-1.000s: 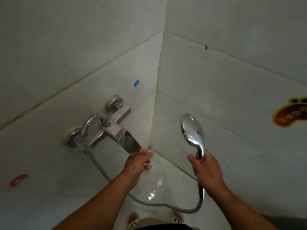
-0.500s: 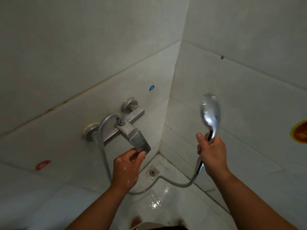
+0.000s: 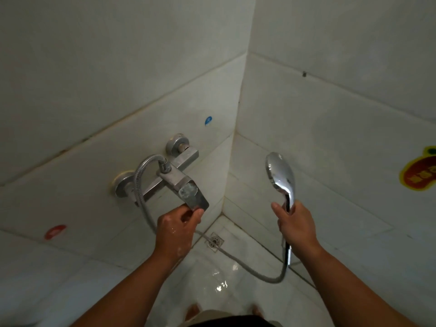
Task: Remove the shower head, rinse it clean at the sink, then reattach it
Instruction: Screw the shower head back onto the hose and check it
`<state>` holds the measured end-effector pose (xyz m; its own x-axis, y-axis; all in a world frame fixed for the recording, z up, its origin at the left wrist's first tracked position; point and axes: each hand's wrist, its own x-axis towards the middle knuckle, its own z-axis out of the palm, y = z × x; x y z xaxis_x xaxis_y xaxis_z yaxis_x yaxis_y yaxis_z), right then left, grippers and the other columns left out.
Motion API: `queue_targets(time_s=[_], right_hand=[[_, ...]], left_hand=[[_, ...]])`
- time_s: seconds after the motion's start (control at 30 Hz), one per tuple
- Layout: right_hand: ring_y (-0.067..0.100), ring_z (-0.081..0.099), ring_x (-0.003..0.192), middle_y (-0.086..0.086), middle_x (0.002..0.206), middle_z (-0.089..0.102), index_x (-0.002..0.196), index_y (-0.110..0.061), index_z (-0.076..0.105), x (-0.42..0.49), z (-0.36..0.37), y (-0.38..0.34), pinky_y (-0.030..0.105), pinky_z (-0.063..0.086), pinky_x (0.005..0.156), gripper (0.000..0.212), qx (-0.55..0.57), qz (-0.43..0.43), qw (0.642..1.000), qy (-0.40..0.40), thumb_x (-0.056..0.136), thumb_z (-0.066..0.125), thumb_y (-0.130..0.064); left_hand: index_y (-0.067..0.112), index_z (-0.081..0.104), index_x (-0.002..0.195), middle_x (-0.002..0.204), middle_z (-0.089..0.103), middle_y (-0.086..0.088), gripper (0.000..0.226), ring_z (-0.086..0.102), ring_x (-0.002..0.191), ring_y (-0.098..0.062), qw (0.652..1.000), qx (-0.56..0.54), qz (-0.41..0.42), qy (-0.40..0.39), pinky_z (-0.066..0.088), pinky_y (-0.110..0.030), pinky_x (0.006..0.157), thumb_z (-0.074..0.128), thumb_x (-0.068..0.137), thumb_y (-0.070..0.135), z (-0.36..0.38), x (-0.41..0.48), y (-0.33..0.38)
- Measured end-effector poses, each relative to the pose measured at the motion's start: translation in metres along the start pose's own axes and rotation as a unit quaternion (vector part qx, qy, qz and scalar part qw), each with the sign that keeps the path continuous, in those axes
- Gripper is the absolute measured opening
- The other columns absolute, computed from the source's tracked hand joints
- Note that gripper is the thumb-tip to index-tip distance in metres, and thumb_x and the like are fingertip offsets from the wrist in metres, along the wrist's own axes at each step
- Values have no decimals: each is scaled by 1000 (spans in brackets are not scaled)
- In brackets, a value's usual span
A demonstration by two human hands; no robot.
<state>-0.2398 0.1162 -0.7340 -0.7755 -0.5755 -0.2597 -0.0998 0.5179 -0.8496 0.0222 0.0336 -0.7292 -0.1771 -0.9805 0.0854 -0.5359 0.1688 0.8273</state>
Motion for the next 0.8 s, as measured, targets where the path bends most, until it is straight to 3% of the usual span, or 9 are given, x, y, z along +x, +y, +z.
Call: queue_targets(time_s=[0.1, 0.2, 0.27, 0.33, 0.43, 0.6, 0.7, 0.73, 0.8], right_hand=[[15, 56, 42, 11, 55, 63, 69, -3, 56, -3, -1, 4, 34, 47, 55, 37, 26, 2, 999, 42, 92, 71, -29], [24, 62, 54, 8, 59, 65, 69, -14, 52, -8, -1, 8, 38, 49, 63, 39, -10, -2, 1000, -17, 88, 74, -40], [24, 59, 54, 6, 59, 64, 70, -17, 49, -9, -3, 7, 39, 49, 63, 39, 7, -7, 1000, 5, 88, 74, -40], [22, 57, 50, 6, 56, 62, 72, -15, 48, -8, -5, 2, 37, 49, 60, 36, 26, -25, 998, 41, 90, 73, -34], [24, 61, 57, 6, 61, 65, 71, -16, 50, -4, -11, 0, 37, 48, 62, 38, -13, -48, 999, -13, 88, 74, -40], [31, 65, 65, 5, 65, 65, 72, -21, 48, -2, -25, 11, 44, 54, 68, 39, -12, -42, 999, 16, 83, 70, -51], [22, 60, 69, 2, 71, 62, 75, -18, 50, -4, -36, 15, 34, 39, 66, 35, -108, -66, 991, -52, 90, 70, -42], [21, 58, 69, 1, 71, 61, 75, -17, 50, -4, -38, 16, 33, 35, 64, 35, -110, -68, 990, -48, 91, 70, -40], [26, 59, 71, 2, 71, 60, 76, -14, 50, -2, -44, 17, 32, 33, 61, 34, -94, -64, 993, -27, 92, 68, -38]], left_hand=[[18, 75, 75, 64, 73, 10, 20, 69, 60, -1, 1000, 21, 18, -2, 48, -7, 63, 70, 93, 26, 0, 1, 2], [12, 76, 76, 66, 75, 4, 23, 71, 60, -6, 998, 46, 47, -5, 54, -21, 66, 68, 95, 24, 1, 4, 0], [9, 76, 76, 67, 75, -1, 26, 70, 59, -12, 994, 84, 76, -1, 56, -25, 67, 66, 96, 23, 1, 8, -3], [6, 75, 75, 66, 74, -6, 25, 66, 55, -15, 990, 109, 91, 16, 51, -21, 61, 68, 95, 18, 0, 12, -5], [4, 74, 73, 65, 72, -11, 22, 62, 53, -19, 981, 154, 109, 50, 42, -18, 60, 70, 92, 13, 4, 16, -13], [5, 71, 81, 71, 73, -11, 19, 61, 58, -17, 990, 99, 5, 98, 42, -24, 64, 65, 96, 15, 26, 7, -9], [6, 68, 90, 79, 75, -12, 18, 70, 75, -30, 986, 74, -64, 136, 42, -28, 71, 62, 97, 21, 29, 1, 6], [5, 67, 94, 88, 75, -14, 23, 71, 86, -34, 983, 105, -102, 108, 44, -31, 75, 57, 99, 24, 31, 1, 9], [3, 69, 105, 109, 71, -17, 36, 67, 106, -36, 955, 246, -157, -49, 47, -36, 88, 47, 103, 32, 45, -9, 20]])
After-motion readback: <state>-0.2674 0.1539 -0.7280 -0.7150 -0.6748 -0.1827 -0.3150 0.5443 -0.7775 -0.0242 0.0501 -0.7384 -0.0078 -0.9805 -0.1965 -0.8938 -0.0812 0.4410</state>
